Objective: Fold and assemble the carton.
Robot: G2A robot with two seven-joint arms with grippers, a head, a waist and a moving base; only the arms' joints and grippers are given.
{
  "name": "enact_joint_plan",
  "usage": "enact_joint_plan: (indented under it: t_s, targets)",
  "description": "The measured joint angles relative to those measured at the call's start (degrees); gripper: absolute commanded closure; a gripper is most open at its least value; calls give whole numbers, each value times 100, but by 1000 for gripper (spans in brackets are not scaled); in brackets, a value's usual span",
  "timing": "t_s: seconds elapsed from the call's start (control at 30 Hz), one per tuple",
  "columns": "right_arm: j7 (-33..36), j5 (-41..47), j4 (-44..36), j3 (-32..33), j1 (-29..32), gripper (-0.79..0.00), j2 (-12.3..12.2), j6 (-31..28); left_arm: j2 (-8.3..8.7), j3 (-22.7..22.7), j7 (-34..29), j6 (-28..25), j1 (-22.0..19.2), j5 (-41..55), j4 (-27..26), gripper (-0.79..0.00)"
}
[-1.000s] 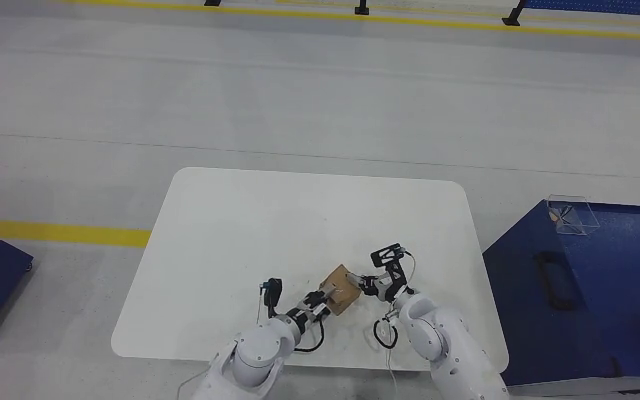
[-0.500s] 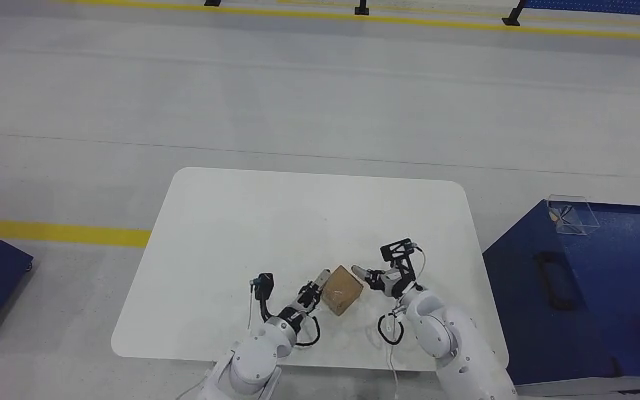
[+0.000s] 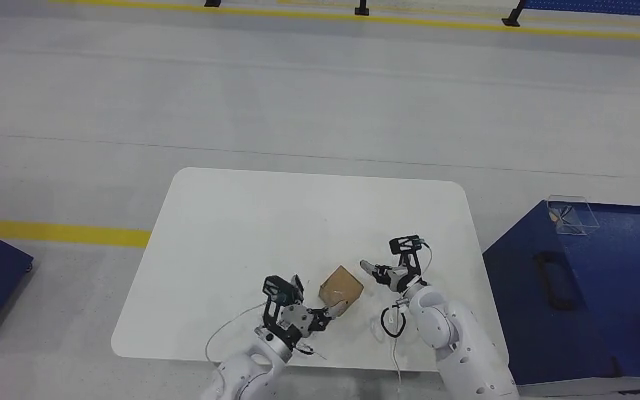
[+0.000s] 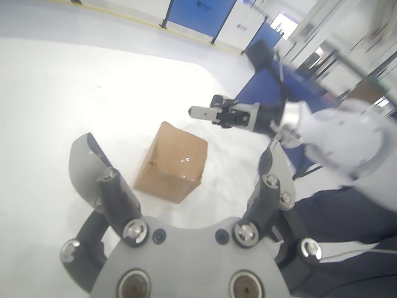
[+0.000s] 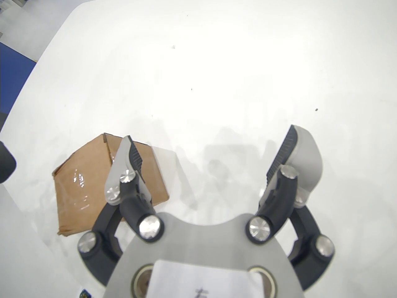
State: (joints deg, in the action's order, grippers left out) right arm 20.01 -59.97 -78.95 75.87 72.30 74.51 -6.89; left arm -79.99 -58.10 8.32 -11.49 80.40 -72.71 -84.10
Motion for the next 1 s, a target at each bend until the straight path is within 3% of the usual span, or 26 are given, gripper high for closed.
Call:
enact_joint_plan:
  t_s: [0.2, 0.47, 0.53, 0.63, 0.7, 0.73, 1.0]
  targets:
    - [-43, 53, 74, -12, -28, -785, 4, 42, -87, 553, 9, 881, -346, -1702, 627, -785]
    - [-42, 53, 74, -12, -28, -785, 4, 41, -265, 876, -125, 1000, -925, -1642, 1244, -776]
    - [-42, 53, 74, -12, -28, -785, 4, 41, -293, 913, -181, 996, -1004, -1600, 1325, -425]
    - [-42, 53, 74, -12, -28, -785, 4, 41, -331, 958, -218, 993, -1113, -1564, 1457, -296]
    - [-42, 53, 74, -12, -28, -785, 4, 41, -353, 974, -220, 987, -1152, -1512, 1522, -142]
    - [-42, 53, 74, -12, -28, -785, 4, 41, -360, 977, -224, 967, -1163, -1472, 1536, 0]
    - [-42, 53, 74, -12, -28, -785, 4, 41, -390, 912, -198, 987, -1117, -1260, 1480, 0]
